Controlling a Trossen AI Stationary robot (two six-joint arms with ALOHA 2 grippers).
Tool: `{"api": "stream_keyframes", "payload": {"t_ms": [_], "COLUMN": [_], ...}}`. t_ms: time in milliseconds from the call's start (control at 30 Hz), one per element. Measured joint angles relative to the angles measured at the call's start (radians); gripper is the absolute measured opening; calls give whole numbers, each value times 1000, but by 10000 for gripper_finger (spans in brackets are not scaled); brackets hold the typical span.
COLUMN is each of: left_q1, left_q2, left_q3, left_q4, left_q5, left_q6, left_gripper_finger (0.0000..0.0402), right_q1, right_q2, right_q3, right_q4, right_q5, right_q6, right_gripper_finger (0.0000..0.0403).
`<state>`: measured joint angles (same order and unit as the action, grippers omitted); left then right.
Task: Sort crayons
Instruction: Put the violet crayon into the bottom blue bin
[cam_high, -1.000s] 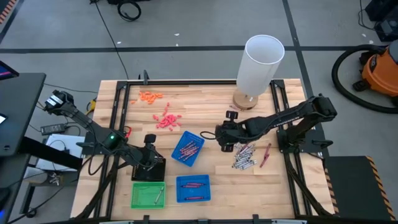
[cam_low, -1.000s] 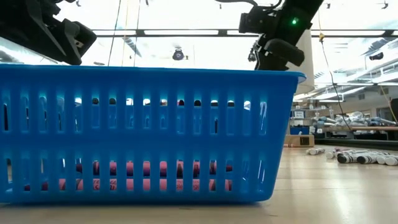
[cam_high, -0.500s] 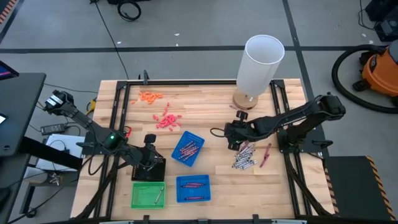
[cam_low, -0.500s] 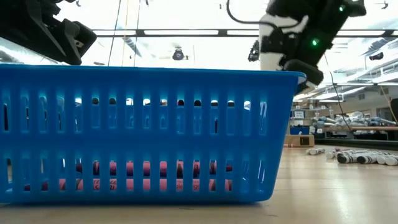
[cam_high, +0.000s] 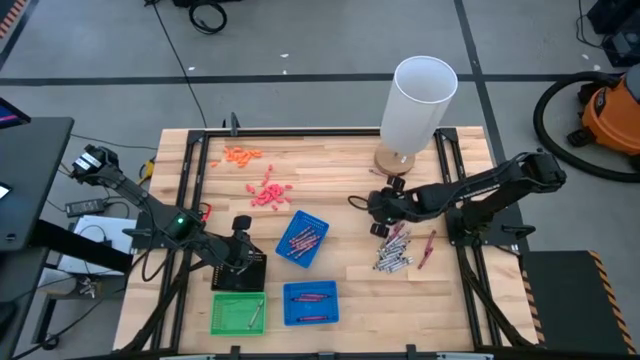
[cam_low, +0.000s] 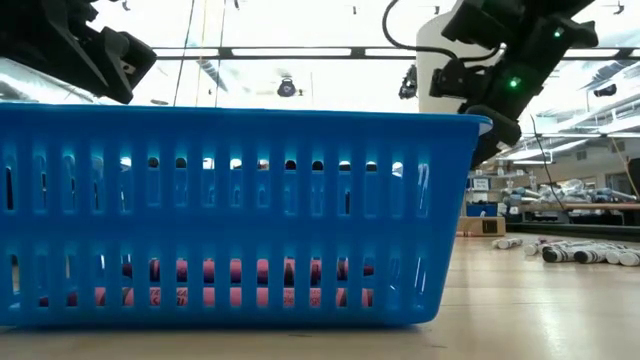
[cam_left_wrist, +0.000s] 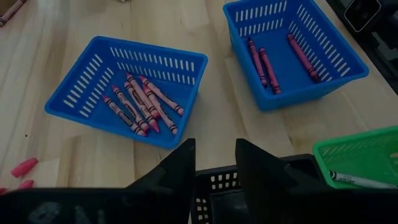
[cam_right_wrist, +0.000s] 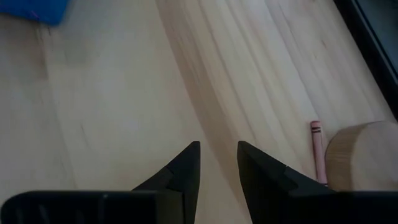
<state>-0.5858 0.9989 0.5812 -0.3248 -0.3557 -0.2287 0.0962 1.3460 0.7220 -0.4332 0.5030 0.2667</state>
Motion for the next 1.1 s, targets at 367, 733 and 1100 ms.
{"api": "stream_keyframes", "payload": {"t_ms": [367, 733, 1100], "left_q1": [0, 0, 0], "left_q2": [0, 0, 0], "left_q3": [0, 0, 0], "left_q4": [0, -1, 7], "left_q5": [0, -1, -19], "left_q6": [-1, 14, 41], "left_gripper_finger": [125, 125, 125], "right_q1": [-30, -15, 164], "right_q2": [0, 3, 146], "right_q3": [-34, 17, 153], "right_q4": [5, -58, -64], "right_q5": [-39, -169, -210], "right_q6": [9, 141, 187], "right_gripper_finger": [114, 114, 114]}}
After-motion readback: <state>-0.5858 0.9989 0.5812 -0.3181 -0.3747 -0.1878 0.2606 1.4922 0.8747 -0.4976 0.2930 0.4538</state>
